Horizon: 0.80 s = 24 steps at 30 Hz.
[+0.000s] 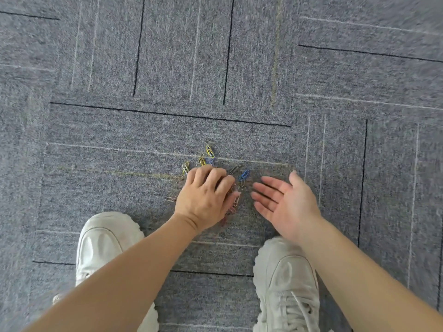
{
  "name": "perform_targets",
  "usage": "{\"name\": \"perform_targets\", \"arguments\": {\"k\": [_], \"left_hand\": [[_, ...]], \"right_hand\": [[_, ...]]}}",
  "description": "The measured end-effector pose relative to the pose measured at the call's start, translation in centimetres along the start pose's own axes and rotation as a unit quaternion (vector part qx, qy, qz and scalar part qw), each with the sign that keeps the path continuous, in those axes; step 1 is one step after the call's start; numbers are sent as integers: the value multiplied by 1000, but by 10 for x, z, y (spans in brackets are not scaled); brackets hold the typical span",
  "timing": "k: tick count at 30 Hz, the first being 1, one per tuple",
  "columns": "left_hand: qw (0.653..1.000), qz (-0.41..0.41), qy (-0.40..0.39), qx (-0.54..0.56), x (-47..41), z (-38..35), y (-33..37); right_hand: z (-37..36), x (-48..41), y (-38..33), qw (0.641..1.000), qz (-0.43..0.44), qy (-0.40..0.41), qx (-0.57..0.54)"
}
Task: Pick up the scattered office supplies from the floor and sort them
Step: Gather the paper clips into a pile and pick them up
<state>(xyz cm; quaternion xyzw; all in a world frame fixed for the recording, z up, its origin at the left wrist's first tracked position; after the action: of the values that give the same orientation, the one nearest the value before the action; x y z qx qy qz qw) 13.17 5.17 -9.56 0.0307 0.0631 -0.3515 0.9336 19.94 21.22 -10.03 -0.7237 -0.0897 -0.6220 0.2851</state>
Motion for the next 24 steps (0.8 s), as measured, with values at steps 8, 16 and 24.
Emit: {"name": "perform_targets", "arguments": {"k": [8,16,24], "left_hand": [[988,69,22,133,-34,8,-22],[658,530,-40,534,-22,14,-59],[203,528,-50,823,-14,-7,-44]], "right_hand": [[5,0,0,1000,-5,-18,-4],[-3,7,5,998,-21,-40,-41],[-11,5,2,998,-6,-49,-49]]}}
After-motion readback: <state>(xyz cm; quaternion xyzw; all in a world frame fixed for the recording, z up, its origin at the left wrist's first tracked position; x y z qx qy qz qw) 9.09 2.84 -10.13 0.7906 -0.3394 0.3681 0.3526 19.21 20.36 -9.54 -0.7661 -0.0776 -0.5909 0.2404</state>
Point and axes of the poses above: each hand's wrist, its own x-axis away from the middle knuckle, its own z-axis out of the back of the hand, y = z × x, the point moved 6 cm from there along -x, towards the middle knuckle, and after that the axes turned 15 degrees about -x, right-handed, at the moved point
